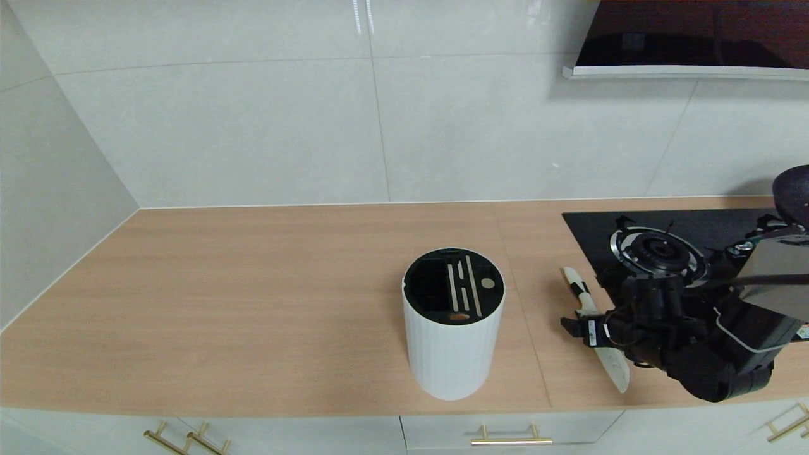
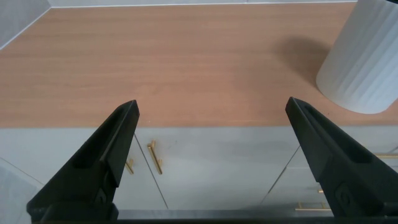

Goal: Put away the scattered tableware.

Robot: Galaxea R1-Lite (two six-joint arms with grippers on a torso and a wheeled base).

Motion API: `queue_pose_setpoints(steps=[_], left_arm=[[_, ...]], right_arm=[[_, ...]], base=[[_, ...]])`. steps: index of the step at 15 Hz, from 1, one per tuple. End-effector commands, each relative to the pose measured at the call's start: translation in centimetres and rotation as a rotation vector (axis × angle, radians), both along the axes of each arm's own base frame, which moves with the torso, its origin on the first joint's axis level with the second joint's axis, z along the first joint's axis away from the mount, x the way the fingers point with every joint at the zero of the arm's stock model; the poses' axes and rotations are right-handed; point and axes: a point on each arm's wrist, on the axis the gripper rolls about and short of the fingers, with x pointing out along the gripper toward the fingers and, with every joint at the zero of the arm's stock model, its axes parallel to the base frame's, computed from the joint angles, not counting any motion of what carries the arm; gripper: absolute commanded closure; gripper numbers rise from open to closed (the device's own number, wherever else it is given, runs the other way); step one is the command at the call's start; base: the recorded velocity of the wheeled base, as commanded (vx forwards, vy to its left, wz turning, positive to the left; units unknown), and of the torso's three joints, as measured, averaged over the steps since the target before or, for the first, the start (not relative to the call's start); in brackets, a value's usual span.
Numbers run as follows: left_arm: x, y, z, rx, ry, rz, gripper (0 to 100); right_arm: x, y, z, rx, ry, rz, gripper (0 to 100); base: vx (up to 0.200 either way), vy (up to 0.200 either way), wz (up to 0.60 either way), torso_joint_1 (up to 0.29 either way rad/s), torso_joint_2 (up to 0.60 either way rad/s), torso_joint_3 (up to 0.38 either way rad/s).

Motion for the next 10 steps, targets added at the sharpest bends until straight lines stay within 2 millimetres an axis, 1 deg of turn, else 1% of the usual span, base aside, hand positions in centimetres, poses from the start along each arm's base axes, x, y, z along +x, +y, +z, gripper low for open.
queue_pose_setpoints(steps=[1, 6, 10], left_arm=[[0.0, 0.0, 0.0, 0.000, 0.000, 0.001, 0], [0.0, 0.0, 0.0, 0.000, 0.000, 0.001, 0], [0.0, 0.0, 0.0, 0.000, 0.000, 0.001, 0]], right_arm=[[0.6, 0.0, -0.1, 0.004, -0.008, -0.007, 0], [1.4, -0.8, -0.9, -0.001, -0.002, -0.040, 0], [1.7, -0.9, -1.2, -0.005, -0.011, -0.054, 0]], base=[[0.000, 0.000, 0.00, 0.000, 0.00, 0.000], [0.000, 0.000, 0.00, 0.000, 0.00, 0.000], [0.000, 0.000, 0.00, 0.000, 0.00, 0.000]])
